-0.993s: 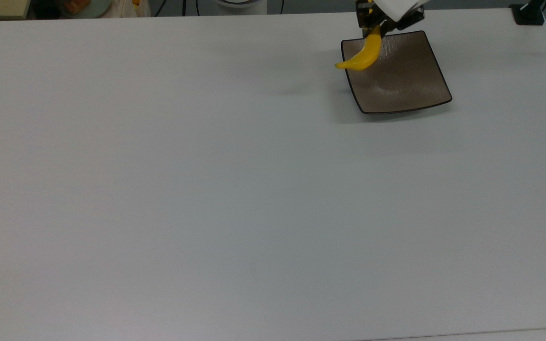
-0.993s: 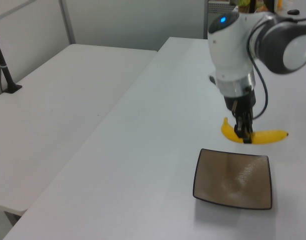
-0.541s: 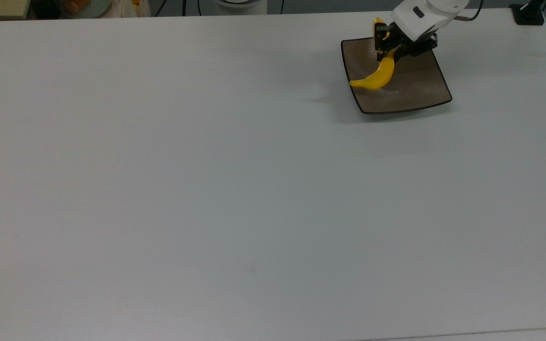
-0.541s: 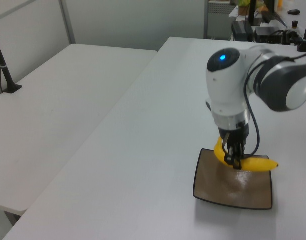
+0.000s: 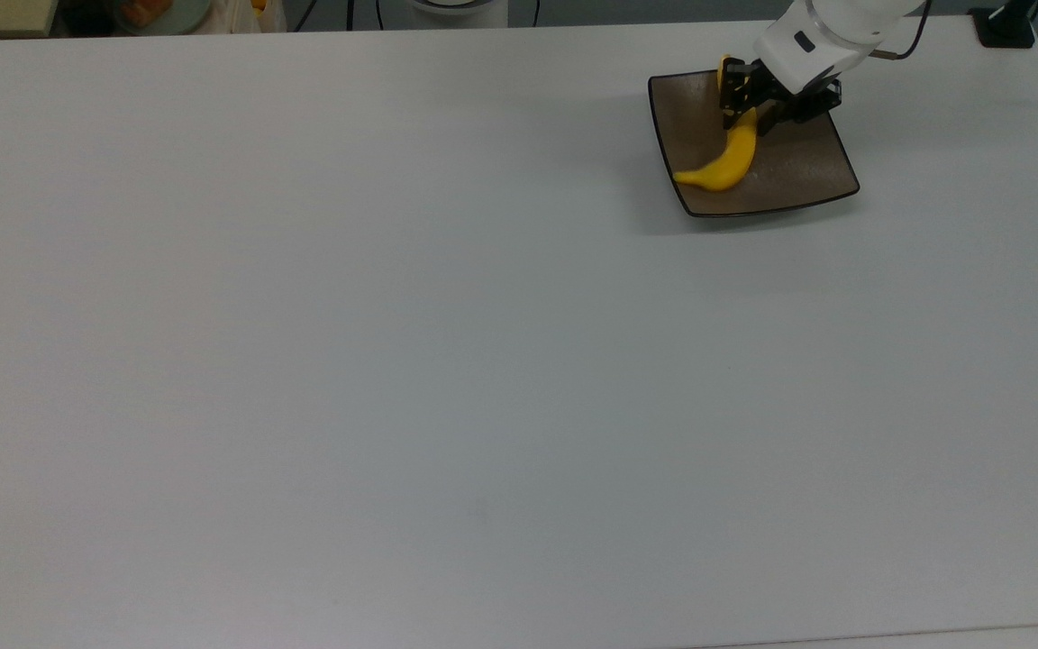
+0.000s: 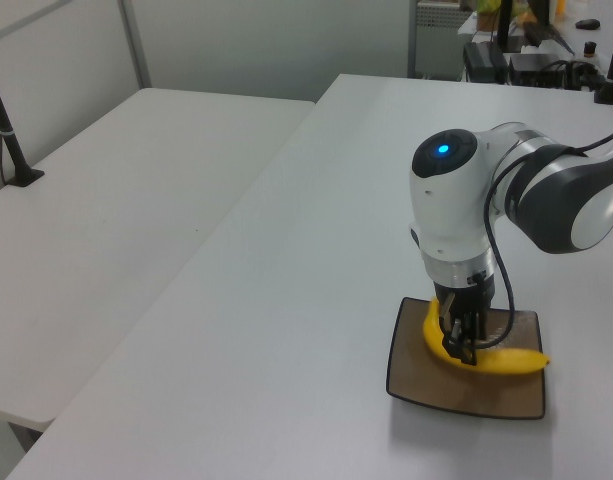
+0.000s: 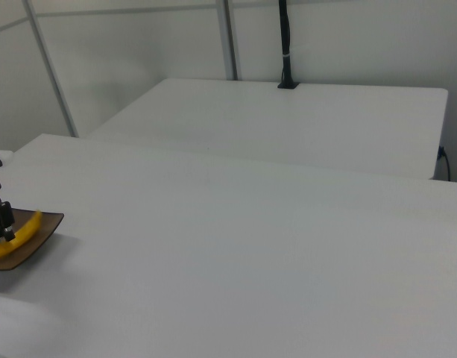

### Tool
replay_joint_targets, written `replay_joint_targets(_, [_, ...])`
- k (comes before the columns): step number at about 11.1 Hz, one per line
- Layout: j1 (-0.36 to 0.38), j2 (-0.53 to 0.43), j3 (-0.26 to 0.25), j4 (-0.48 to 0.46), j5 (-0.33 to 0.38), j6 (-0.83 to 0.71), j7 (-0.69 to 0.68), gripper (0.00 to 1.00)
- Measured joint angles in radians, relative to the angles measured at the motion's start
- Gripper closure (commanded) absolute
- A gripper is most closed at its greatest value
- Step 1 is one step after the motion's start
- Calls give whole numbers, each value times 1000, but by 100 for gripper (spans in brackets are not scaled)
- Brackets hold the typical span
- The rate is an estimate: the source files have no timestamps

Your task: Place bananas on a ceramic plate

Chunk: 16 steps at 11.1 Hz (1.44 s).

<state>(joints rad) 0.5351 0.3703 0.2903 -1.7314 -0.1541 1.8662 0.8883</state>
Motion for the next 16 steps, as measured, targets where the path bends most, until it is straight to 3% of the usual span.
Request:
replay_joint_targets(4, [-44, -46, -3, 30, 0, -4, 11, 0])
replay_joint_targets(8, [-184, -242, -20, 41, 0, -177, 6, 0])
replay_joint_targets(11, [-242, -368, -117, 40, 34, -222, -67, 0])
replay_joint_targets(14, [-285, -419, -272, 49, 114, -225, -311, 0])
replay_joint_targets(16, [-317, -420, -335, 54, 141, -225, -490, 0])
